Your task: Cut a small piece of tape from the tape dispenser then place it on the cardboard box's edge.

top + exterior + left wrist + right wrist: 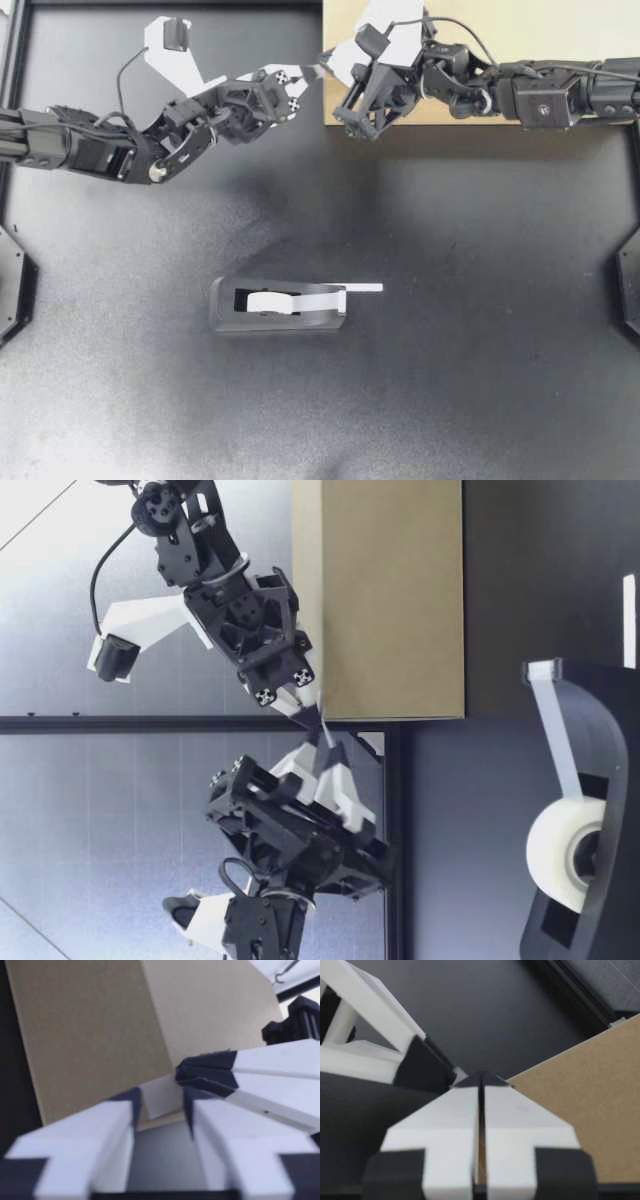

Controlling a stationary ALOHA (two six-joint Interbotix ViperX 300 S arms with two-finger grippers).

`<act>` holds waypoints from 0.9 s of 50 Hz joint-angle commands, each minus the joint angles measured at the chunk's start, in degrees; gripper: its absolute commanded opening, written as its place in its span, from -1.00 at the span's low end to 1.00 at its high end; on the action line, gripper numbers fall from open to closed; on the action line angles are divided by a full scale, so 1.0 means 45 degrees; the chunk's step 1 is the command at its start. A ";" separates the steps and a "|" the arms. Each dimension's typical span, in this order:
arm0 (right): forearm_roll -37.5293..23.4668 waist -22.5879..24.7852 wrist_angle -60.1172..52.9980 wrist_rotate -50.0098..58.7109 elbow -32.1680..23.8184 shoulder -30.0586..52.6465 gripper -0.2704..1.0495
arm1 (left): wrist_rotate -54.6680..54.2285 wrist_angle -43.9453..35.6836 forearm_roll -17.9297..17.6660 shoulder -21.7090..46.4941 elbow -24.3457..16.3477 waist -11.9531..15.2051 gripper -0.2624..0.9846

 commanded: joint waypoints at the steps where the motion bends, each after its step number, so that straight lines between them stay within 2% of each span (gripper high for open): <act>1: 0.0000 -0.0234 0.0039 0.0000 -0.0176 -0.0234 -0.77 | 0.0039 -0.0039 0.0059 -0.0527 -0.0059 0.0020 0.04; 10: 0.0000 -0.0195 0.0117 0.0078 -0.0156 -0.0859 -0.77 | 0.0195 -0.0039 0.0195 -0.0918 0.0313 -0.0195 0.00; 20: 0.0000 0.0449 0.0625 0.0117 0.0137 -0.2363 -0.77 | 0.1445 -0.0117 0.0566 -0.1973 0.0918 -0.0937 -0.01; 32: 0.0078 0.2402 0.0645 0.0176 0.1152 -0.4512 -0.77 | 0.5059 -0.0020 0.0801 -0.3574 0.1387 -0.2344 -0.02; 45: 0.0293 0.4785 0.0176 0.0195 0.2656 -0.6543 -0.77 | 0.9141 -0.0020 0.1309 -0.4668 0.2109 -0.3555 -0.02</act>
